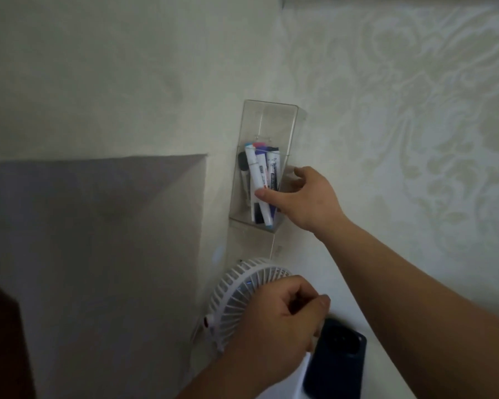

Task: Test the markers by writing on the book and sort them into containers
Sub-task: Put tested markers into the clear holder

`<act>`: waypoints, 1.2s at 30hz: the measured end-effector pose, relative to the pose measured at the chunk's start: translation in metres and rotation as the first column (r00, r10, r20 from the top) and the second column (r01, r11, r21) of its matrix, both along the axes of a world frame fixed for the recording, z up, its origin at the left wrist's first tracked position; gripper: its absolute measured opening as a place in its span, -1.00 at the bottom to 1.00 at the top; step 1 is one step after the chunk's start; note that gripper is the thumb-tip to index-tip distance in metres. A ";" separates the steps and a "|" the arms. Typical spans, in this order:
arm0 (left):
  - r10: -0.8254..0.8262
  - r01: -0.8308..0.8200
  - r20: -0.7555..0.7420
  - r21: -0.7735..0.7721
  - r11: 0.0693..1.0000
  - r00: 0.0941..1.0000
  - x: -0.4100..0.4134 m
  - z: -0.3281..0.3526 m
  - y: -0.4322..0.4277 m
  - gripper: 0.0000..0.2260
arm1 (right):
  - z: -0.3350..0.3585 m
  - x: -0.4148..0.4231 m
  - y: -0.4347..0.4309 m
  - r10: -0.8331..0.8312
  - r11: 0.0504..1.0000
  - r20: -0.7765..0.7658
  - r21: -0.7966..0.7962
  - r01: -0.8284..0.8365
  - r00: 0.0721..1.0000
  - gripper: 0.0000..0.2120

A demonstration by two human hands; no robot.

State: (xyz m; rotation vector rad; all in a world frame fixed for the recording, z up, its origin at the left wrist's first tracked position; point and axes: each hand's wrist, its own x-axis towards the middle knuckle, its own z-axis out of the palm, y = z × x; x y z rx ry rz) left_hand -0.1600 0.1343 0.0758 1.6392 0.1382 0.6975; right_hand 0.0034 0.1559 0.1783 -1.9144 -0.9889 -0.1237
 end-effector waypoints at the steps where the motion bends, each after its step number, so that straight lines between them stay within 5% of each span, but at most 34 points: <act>1: 0.000 0.000 -0.004 0.003 1.000 1.000 0.002 -0.001 0.000 -0.78 | 0.001 -0.001 0.000 -0.062 0.997 0.061 -0.040 0.064 0.996 0.04; 7: -0.019 0.019 0.007 0.036 0.999 1.000 0.021 -0.010 -0.005 -0.76 | 0.000 -0.002 -0.028 -0.066 0.992 -0.008 -0.112 0.065 0.998 -0.03; 13: -0.199 0.195 0.023 0.113 0.974 0.980 0.067 -0.013 -0.064 -0.78 | -0.004 0.022 -0.169 -0.106 0.987 -0.012 -0.125 0.103 0.994 -0.65; 19: -0.586 0.576 0.032 0.152 0.803 0.810 0.127 -0.019 -0.199 -0.84 | -0.025 0.056 -0.385 -0.417 0.909 -0.025 -0.032 0.416 0.909 -0.81; 22: -0.697 0.688 -0.054 0.224 0.690 0.715 0.154 -0.029 -0.275 -0.88 | -0.053 0.071 -0.497 -0.629 0.770 -0.046 -0.176 0.614 0.776 -0.83; 27: -0.567 0.616 -0.252 0.416 0.668 0.784 0.215 -0.057 -0.361 -0.88 | -0.113 0.076 -0.618 -0.727 0.542 0.043 -0.577 0.611 0.685 -0.90; 32: -0.437 0.470 -0.259 0.733 0.491 0.862 0.255 -0.087 -0.390 -0.90 | -0.144 0.078 -0.643 -0.616 0.595 -0.026 -0.671 0.443 0.788 -0.78; 36: -0.517 0.433 -0.208 0.825 0.364 0.830 0.258 -0.109 -0.392 -0.56 | -0.153 0.081 -0.643 -0.553 0.588 -0.019 -0.717 0.374 0.833 -0.80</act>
